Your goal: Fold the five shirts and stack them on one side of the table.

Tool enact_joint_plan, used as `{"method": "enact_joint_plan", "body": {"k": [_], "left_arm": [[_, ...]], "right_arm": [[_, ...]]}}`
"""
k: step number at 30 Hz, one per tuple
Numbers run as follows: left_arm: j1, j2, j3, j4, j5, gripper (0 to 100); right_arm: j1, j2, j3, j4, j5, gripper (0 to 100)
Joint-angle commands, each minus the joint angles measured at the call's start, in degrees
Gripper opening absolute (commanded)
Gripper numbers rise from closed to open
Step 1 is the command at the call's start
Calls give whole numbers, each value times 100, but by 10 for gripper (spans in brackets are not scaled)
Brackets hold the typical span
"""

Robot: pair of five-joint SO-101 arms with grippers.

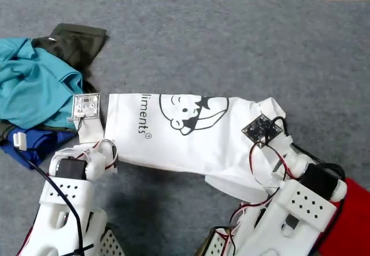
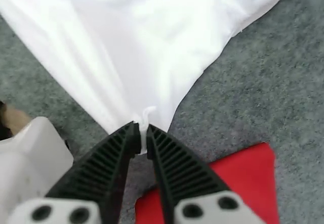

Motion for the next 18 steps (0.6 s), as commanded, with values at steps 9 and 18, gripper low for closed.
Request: {"method": "enact_joint_plan", "body": {"k": [9, 18], "left_arm": [[-105, -66, -53, -818, -18, 18], [-97, -66, -79, -237, -360, 99]], "right_arm": [[-646, -92, 251, -105, 35, 4], [-646, -101, 488, -62, 62, 71]]}}
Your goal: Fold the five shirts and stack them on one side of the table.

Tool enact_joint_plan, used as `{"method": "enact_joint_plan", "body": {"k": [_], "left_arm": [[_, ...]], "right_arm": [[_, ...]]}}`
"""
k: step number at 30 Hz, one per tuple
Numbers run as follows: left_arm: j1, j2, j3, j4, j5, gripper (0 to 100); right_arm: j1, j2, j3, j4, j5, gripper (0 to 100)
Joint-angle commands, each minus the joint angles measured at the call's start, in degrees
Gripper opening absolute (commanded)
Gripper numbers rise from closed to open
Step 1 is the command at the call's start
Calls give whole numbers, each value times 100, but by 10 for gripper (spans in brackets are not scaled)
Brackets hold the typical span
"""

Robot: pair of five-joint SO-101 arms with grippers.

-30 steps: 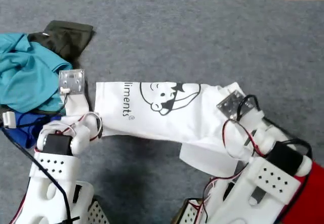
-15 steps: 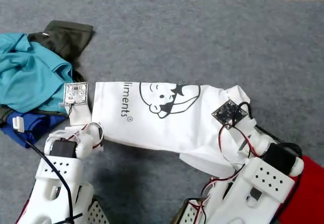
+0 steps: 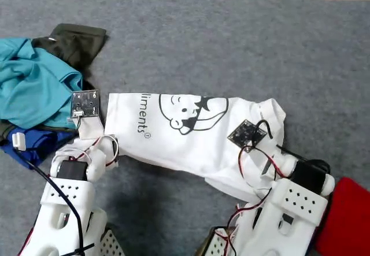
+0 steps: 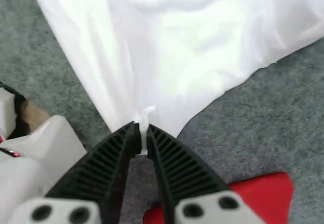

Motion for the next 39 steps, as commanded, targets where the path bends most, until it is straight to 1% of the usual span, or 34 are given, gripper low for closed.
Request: {"method": "enact_joint_plan", "body": {"k": [1, 3, 7, 11, 13, 16, 17, 19, 21, 23, 26, 28, 33, 39], "left_arm": [[-105, -66, -237, 510, -360, 138], [-334, -110, -404, 853, -396, 183], [-844, -66, -1152, 1257, -519, 190], [-976, -66, -1890, 1468, -615, 188], [-949, -57, -2136, 1442, -580, 185], [-747, -48, -2224, 1143, -79, 182], [-615, -31, -2215, 1011, 79, 170], [-176, 180, -2101, 651, 325, 119], [229, 708, -2040, 211, 448, 73], [466, 1446, -2180, -176, 563, 51], [536, 2756, -2734, -536, 853, 47], [501, 3644, -3253, -633, 914, 46], [501, 5666, -4598, -642, 932, 46], [299, 7327, -6084, -642, 932, 45]], "right_arm": [[84, -75, -57, -53, 53, 97], [163, -75, -207, -9, 62, 134], [224, -75, -822, 484, 290, 145], [198, -48, -1499, 774, 343, 146], [189, -31, -1719, 721, 316, 146], [189, 180, -1754, 193, 299, 144], [145, 356, -1745, -26, 220, 140], [-75, 857, -1789, -492, -158, 90], [-382, 1516, -1912, -1002, -589, 10], [-699, 2264, -2123, -1433, -923, 15], [-1086, 3486, -2624, -1890, -1424, 19], [-1226, 4312, -3002, -2154, -1609, 19], [-1218, 6334, -4110, -2875, -1960, 19], [-1200, 8444, -6167, -3051, -2418, 19]]}}
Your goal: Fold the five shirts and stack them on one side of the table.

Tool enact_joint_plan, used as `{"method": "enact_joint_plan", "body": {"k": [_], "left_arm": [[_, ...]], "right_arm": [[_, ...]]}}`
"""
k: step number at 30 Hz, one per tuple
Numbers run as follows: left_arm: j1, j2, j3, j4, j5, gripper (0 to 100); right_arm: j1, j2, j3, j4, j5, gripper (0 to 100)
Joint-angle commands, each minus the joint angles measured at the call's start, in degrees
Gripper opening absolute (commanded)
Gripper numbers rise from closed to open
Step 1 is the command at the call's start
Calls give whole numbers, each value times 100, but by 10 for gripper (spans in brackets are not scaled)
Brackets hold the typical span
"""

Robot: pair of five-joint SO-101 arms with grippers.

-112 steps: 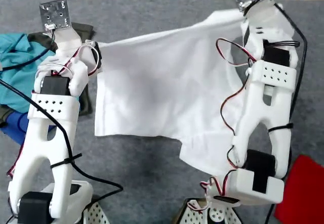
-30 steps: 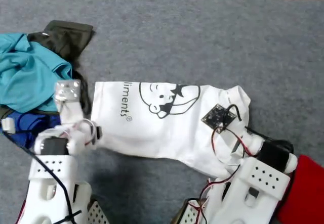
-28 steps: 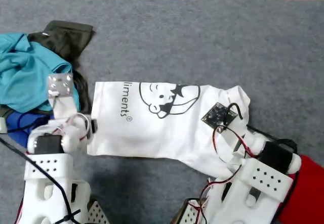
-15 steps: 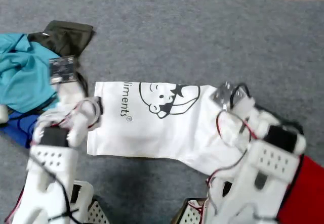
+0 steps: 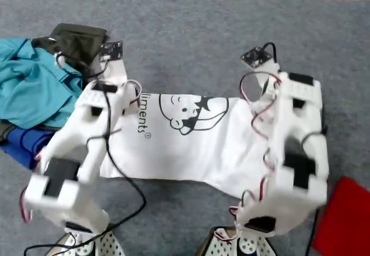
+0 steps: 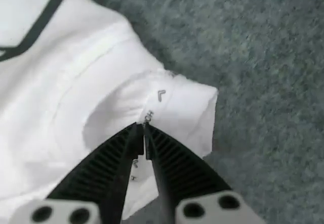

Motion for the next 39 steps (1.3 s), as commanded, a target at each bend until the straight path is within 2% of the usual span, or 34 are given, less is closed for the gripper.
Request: {"method": "enact_joint_plan", "body": {"k": [1, 8, 12, 17, 24, 32, 37, 39], "left_arm": [[-193, 681, -1081, -70, 35, 45], [-343, 1244, -2004, -53, 44, 44], [-352, 1226, -2119, -62, 44, 17], [-360, 1103, -2101, 0, 35, 19], [-202, 31, -1758, 976, -264, 19], [-97, -2079, 703, 941, -1090, 20], [-123, -3477, 2022, 1073, -1389, 22], [-88, -3996, 2356, 1451, -1512, 50]], "right_arm": [[-40, 1068, -1543, -105, -316, 19], [-40, 2264, -3609, -44, -862, 19], [-40, 2202, -4057, 870, -712, 19], [-31, 1587, -4004, 1336, -431, 19], [-31, 31, -2782, 1916, 255, 19], [22, -2246, -171, 1495, 712, 21], [57, -2747, 778, 1468, 712, 23], [110, -2818, 971, 1635, 721, 23]]}}
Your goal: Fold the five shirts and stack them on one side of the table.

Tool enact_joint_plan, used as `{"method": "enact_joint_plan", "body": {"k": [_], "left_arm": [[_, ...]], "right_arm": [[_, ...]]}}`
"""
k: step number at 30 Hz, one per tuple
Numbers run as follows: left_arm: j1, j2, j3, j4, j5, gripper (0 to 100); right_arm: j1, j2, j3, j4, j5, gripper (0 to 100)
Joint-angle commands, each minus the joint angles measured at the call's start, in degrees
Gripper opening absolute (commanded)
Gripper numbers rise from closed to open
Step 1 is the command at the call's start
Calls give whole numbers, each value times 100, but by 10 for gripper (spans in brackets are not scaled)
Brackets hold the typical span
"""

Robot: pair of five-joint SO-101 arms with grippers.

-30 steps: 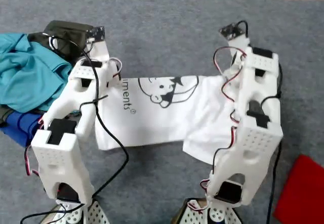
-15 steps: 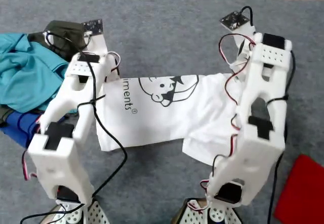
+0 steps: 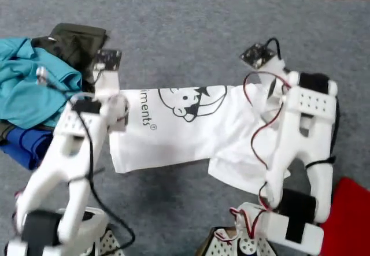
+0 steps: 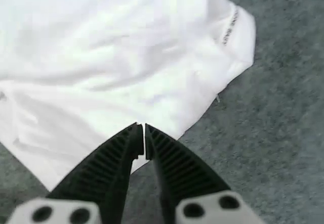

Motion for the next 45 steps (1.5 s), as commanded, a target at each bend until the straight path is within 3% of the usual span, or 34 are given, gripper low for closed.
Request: {"method": "enact_joint_plan", "body": {"k": [1, 5, 12, 17, 21, 26, 40, 45], "left_arm": [[70, -1103, 536, 589, -211, 79], [35, -1903, 1055, 1143, -202, 172], [132, -2695, 2251, 1380, -237, 186], [-185, -2949, 2567, 1248, -484, 186], [-413, -2949, 2690, 1231, -800, 186], [-448, -2949, 3288, 527, -668, 185], [-492, -3169, 3297, 501, -431, 206], [-914, -3275, 2831, 976, -378, 246]], "right_arm": [[119, -409, 251, 185, 70, 23], [145, -418, 286, 580, 220, 23], [154, -418, 312, 1090, 369, 23], [312, -426, 321, 1442, 712, 30], [848, -743, 470, 1609, 1310, 103], [1411, -1297, 936, 1591, 1820, 103], [1455, -1859, 1912, 1143, 1916, 103], [1464, -1851, 2044, 1011, 1987, 103]]}}
